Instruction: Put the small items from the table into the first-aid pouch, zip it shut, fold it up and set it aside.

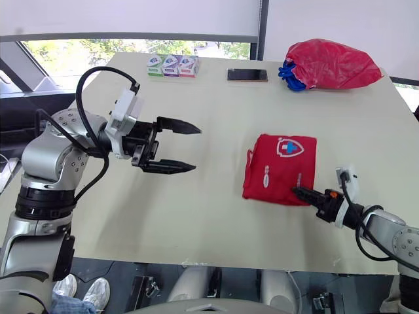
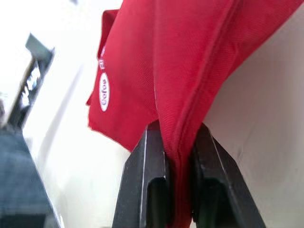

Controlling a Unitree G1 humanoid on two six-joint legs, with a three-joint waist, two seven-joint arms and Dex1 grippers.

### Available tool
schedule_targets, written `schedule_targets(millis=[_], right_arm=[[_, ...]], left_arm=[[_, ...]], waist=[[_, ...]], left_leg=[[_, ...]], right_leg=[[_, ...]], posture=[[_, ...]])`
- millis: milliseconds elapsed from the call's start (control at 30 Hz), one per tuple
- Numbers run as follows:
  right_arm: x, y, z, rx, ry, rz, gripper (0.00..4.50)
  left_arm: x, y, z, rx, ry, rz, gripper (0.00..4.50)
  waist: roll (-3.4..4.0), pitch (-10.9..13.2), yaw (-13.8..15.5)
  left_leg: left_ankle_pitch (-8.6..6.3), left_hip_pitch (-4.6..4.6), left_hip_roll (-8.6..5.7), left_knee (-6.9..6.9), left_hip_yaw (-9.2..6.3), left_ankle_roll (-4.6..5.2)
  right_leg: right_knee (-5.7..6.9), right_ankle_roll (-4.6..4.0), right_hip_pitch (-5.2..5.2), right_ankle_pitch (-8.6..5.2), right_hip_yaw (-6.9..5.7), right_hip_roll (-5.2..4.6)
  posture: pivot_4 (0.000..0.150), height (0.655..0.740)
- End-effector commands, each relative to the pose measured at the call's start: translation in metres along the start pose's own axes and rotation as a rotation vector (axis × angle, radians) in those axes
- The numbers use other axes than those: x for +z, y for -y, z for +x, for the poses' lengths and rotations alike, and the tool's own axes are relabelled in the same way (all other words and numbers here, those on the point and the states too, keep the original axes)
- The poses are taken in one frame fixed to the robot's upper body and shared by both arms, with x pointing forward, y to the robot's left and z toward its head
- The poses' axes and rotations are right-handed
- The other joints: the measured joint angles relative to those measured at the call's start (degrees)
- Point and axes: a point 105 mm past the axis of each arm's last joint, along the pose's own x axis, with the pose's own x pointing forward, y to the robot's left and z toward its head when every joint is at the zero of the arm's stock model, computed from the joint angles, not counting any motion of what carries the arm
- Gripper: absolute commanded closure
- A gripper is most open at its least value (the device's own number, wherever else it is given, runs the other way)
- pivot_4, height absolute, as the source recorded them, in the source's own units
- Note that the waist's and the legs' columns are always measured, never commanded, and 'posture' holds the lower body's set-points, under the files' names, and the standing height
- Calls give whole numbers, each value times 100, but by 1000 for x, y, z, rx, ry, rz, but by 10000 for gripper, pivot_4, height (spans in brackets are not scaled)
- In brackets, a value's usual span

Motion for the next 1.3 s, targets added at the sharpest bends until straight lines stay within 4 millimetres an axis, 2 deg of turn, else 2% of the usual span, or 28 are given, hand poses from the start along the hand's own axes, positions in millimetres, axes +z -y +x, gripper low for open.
schedule_targets(millis=[33,233,367,500,667,733,767,800,833,1033,1133,1200,1300], right_arm=[[60,12,-4,-92,281,2,44665],[108,59,8,-374,593,184,44665],[123,71,22,-441,749,320,44665],[119,69,46,-466,787,411,44665],[93,56,77,-455,725,475,44665],[87,54,80,-454,697,471,35037],[85,53,80,-451,682,450,32586],[84,52,79,-448,672,435,28041],[81,50,76,-442,644,396,25564],[60,36,45,-413,448,58,386],[57,31,16,-390,389,-181,386],[56,33,-12,-371,357,-349,386],[45,33,-42,-332,254,-587,386]], left_arm=[[15,-11,-2,42,31,61,0],[25,-29,-5,132,69,72,0],[23,-33,-6,159,60,69,0],[22,-34,-8,183,57,64,0],[15,-33,-12,211,48,55,0],[13,-33,-13,220,45,54,0],[12,-33,-14,224,44,53,0],[11,-32,-14,228,43,52,0],[7,-32,-16,235,37,44,0],[-16,-27,-23,300,7,-22,0],[-30,-23,-27,364,-30,-55,0],[-51,-12,-29,405,-53,-104,0],[-75,4,-36,472,-67,-192,0]], waist=[[2,0,-5],[4,2,-63],[18,8,-152],[21,9,-213],[22,8,-293],[23,8,-319],[23,9,-318],[23,8,-314],[23,8,-312],[26,6,-255],[24,6,-248],[26,4,-250],[25,4,-252]], left_leg=[[0,1,-1,-1,2,0],[1,2,-2,-10,3,-2],[1,2,-2,-14,5,-2],[3,2,2,-19,9,-5],[3,1,4,-25,8,-7],[3,2,4,-25,11,-6],[3,5,5,-25,13,-6],[3,5,5,-25,13,-5],[3,5,5,-24,10,-5],[1,2,2,-26,7,-2],[0,0,0,-24,11,0],[-2,3,1,-25,16,2],[-3,12,5,-27,20,5]], right_leg=[[0,0,0,0,1,0],[3,-2,-3,1,0,6],[4,0,-6,1,10,2],[6,-1,-14,2,12,3],[7,-2,-17,2,13,2],[9,-1,-17,3,15,1],[11,-2,-17,3,17,1],[13,-2,-17,3,16,1],[15,-2,-17,3,15,1],[7,-2,-16,1,12,-6],[2,-1,-15,2,14,-7],[0,0,-15,1,18,-7],[0,0,-9,0,20,-6]], posture=[[1500,7400],[1500,7400],[1500,7400],[1500,7400],[1500,7400],[1500,7400],[1500,7400],[1500,7400],[1500,7400],[1500,7400],[1500,7400],[1500,7400],[1500,7400]])
